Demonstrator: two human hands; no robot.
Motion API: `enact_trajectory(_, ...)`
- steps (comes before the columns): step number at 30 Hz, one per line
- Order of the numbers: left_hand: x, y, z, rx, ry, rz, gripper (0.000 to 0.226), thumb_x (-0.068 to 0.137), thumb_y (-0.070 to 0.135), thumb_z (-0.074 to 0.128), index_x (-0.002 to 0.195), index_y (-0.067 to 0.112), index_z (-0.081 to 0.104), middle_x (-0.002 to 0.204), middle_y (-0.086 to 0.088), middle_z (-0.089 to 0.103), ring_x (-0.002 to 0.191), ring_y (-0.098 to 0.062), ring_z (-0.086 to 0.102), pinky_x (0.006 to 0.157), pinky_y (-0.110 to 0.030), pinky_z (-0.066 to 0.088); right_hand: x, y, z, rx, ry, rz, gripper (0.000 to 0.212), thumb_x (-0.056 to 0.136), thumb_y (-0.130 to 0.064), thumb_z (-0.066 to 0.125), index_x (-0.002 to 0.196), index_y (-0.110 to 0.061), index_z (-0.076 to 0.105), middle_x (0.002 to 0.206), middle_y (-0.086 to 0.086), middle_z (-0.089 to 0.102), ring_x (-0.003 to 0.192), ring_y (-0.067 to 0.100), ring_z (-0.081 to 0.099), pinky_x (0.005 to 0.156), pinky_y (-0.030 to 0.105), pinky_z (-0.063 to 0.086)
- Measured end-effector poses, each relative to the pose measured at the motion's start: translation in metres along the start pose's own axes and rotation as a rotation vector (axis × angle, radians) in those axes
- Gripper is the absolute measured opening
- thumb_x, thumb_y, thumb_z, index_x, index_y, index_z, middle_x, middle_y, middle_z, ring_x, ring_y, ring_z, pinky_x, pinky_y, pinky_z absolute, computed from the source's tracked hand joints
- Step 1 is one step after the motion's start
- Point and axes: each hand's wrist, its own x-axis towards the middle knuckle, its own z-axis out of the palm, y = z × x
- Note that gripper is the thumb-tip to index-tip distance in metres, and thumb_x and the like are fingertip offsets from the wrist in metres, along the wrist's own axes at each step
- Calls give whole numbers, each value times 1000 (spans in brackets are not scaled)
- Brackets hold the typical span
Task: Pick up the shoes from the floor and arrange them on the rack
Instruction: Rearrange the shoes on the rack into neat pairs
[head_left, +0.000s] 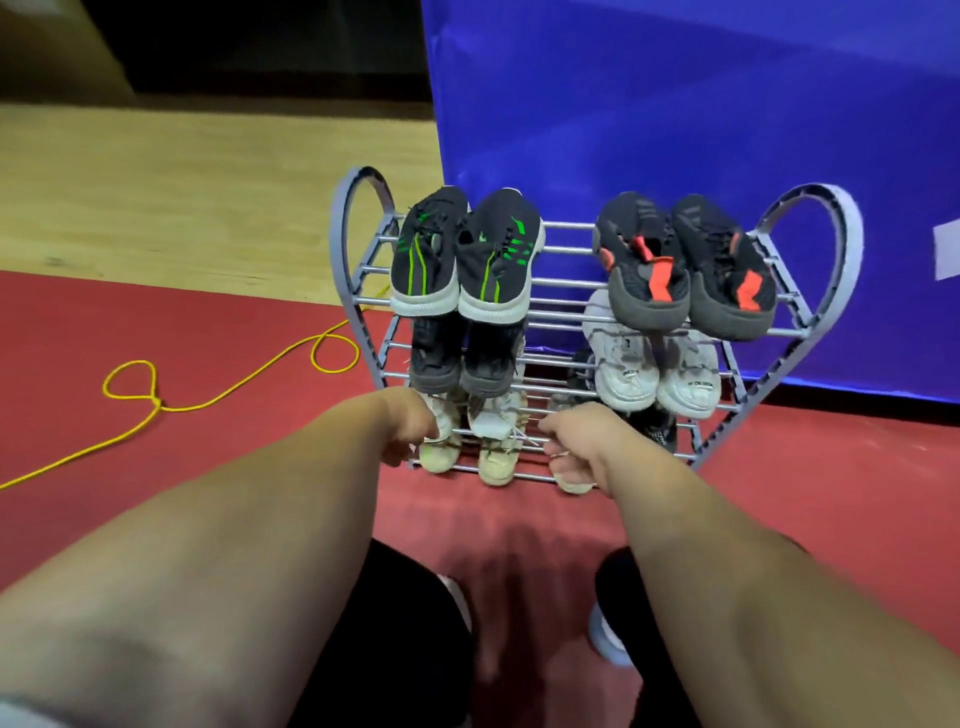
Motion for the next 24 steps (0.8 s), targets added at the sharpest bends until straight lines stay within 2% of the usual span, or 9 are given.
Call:
enact_trajectory(2,-3,-6,-4,1,0,-27,25,90,16,62,109,0,64,91,-15,62,64,-28,57,58,-33,51,7,-11,7,79,-12,-18,15,101,-26,56,105,-13,64,94,7,66,74,22,62,60,27,54)
enact_trajectory(7,13,-23,-2,-127,52,-59,18,92,9,62,108,1,64,92,-16,61,61,-26,57,57,-31,48,33,-19,37,107,-48,74,20,98,-20,52,113,-8,60,90,9,65,68,24,55,55,25,46)
enact_trajectory(10,29,-32,17,-239,63,-91,16,93,5,59,107,1,63,90,-16,58,67,-27,54,52,-29,44,46,-20,59,169,-60,133,7,98,-14,48,99,-11,55,80,9,53,59,20,44,67,29,54)
enact_trajectory(12,43,-41,27,-317,54,-148,17,93,9,61,109,3,63,94,-13,61,70,-27,56,52,-26,47,58,-18,75,160,-43,168,7,97,-16,49,92,-14,54,83,9,55,63,22,49,80,39,60)
enact_trajectory(13,52,-45,28,-363,55,-176,19,93,11,62,111,3,63,95,-12,62,72,-27,58,51,-26,48,65,-15,83,144,-34,187,7,96,-17,48,92,-15,54,81,9,56,61,21,50,68,35,60)
enact_trajectory(15,71,-51,26,-454,73,-205,20,94,12,60,112,3,62,93,-11,60,72,-27,56,53,-27,47,79,-9,97,102,-20,222,7,92,-13,46,90,-16,52,73,8,51,46,17,40,47,22,37)
enact_trajectory(16,82,-53,23,-499,87,-213,20,94,12,58,111,2,62,90,-11,57,70,-26,52,55,-27,46,88,-4,103,75,0,230,6,90,-12,47,91,-14,53,73,8,52,44,16,38,47,21,32)
enact_trajectory(20,117,-57,20,-628,70,-253,31,96,10,54,125,0,59,80,-9,50,61,-22,45,66,-31,48,118,9,115,16,64,235,14,91,-21,57,101,-11,61,87,9,68,57,22,60,58,29,50)
enact_trajectory(24,139,-52,33,-758,32,-341,36,98,22,55,130,5,51,92,-13,51,80,-29,56,94,-47,53,137,4,125,112,18,275,9,97,-15,52,92,-12,59,78,4,59,67,22,54,57,25,44)
